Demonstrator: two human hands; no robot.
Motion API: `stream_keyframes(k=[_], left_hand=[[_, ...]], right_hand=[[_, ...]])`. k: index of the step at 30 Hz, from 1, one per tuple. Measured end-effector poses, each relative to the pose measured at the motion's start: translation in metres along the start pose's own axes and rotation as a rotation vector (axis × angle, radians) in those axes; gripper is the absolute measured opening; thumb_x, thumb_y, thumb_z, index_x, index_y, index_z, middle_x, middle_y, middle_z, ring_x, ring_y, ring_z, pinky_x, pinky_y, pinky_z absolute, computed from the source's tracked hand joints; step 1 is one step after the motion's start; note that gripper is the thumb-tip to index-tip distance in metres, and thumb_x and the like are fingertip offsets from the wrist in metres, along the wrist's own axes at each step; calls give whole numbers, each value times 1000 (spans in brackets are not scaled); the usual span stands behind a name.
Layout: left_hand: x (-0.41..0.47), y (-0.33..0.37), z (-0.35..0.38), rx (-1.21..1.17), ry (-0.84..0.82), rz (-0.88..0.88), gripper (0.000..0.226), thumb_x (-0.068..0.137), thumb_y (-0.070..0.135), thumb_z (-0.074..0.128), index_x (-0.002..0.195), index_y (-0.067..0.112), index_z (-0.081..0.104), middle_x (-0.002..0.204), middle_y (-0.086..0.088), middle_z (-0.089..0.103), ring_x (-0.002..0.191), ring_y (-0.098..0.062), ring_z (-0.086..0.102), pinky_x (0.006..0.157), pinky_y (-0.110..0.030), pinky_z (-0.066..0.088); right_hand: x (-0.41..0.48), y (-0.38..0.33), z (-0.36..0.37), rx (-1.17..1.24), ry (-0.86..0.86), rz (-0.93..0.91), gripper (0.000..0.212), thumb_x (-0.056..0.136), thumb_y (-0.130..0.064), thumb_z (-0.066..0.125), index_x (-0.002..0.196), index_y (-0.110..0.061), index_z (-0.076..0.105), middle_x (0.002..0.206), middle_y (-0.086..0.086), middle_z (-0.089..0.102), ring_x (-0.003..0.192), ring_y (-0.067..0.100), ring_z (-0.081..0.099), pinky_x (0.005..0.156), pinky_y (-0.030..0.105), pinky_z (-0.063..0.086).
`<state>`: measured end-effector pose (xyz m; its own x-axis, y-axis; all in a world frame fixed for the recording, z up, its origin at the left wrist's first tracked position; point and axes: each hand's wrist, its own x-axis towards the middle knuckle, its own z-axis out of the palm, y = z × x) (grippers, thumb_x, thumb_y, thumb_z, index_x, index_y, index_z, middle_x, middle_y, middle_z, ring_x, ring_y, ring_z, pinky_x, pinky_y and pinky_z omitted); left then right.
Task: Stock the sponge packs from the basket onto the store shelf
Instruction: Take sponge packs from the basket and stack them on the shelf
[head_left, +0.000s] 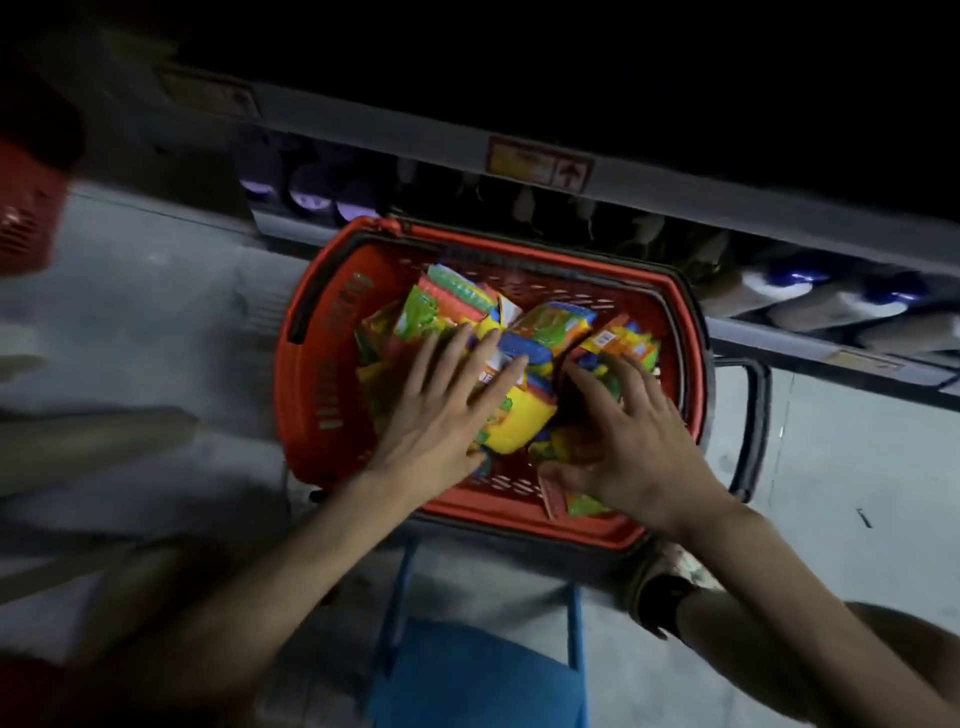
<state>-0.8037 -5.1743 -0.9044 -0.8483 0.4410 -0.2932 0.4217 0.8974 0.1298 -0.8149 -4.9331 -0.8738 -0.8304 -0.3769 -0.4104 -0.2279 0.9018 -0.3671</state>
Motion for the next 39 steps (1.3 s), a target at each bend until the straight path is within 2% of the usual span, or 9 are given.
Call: stream_keyframes(k=[5, 12, 16, 18, 21, 28, 32, 37, 39], left_hand=[[28, -9, 23, 88, 27, 136, 113, 56, 49, 90, 152, 22, 38, 148, -15, 45, 139, -44, 39, 107, -59, 42], [48, -28, 41, 126, 100, 229, 111, 40, 67, 78, 135, 22, 44, 137, -9, 48, 129, -36, 45, 89, -47, 54], [47, -25, 40, 79, 135, 221, 108, 45, 61, 75, 139, 23, 37, 138, -10, 45, 129, -36, 44, 91, -48, 55], [34, -23, 36, 42, 126, 201, 106, 50, 57, 75, 143, 26, 33, 141, -10, 42, 132, -35, 40, 100, -48, 51], [15, -13, 32, 43, 159, 127, 106, 57, 51, 79, 148, 26, 32, 147, -9, 37, 142, -33, 29, 109, -48, 42], [-17, -13, 13, 21, 203, 59, 111, 61, 47, 81, 155, 16, 32, 157, -5, 38, 148, -29, 30, 121, -41, 31], [-16, -25, -4, -20, 196, -21, 109, 73, 60, 71, 160, 24, 17, 161, 3, 29, 148, -23, 25, 118, -40, 32], [-15, -44, 21, -65, 189, -84, 110, 76, 70, 65, 161, 26, 10, 160, 2, 27, 149, -24, 22, 114, -47, 39], [-14, -46, 36, -57, 173, -52, 112, 77, 70, 64, 162, 29, 4, 162, 0, 25, 152, -28, 17, 114, -51, 41]], right_hand=[[22, 20, 11, -240, 68, -194, 72, 86, -69, 41, 133, -21, 64, 128, 12, 56, 120, 38, 53, 90, 51, 52], [54, 38, 15, -460, 184, -302, 51, 87, -53, 39, 109, -23, 74, 106, 7, 64, 94, 33, 61, 73, 42, 50], [43, 25, 11, -373, 105, -176, 76, 82, -67, 19, 122, -26, 68, 117, 7, 63, 110, 33, 59, 92, 45, 52], [28, 15, 12, -336, 59, -135, 67, 85, -66, 32, 129, -28, 64, 122, 9, 62, 118, 33, 56, 98, 44, 49], [14, 3, 15, -307, 119, -67, 45, 89, -51, 55, 127, -28, 65, 122, 11, 61, 118, 36, 56, 98, 42, 49], [-18, -18, 23, -293, 121, -37, 65, 83, -69, 42, 124, -25, 66, 130, 10, 60, 125, 37, 53, 97, 42, 48], [-28, -9, 15, -350, 88, -80, 46, 96, -64, 48, 123, -31, 64, 129, 0, 58, 123, 28, 55, 96, 40, 45], [-28, 10, 6, -236, 27, -41, 83, 78, -94, 22, 128, -40, 61, 126, -13, 48, 115, 14, 59, 95, 31, 48], [-19, 13, 7, -159, -30, 27, 93, 69, -101, 30, 136, -40, 50, 129, -11, 39, 115, 16, 60, 96, 33, 49]])
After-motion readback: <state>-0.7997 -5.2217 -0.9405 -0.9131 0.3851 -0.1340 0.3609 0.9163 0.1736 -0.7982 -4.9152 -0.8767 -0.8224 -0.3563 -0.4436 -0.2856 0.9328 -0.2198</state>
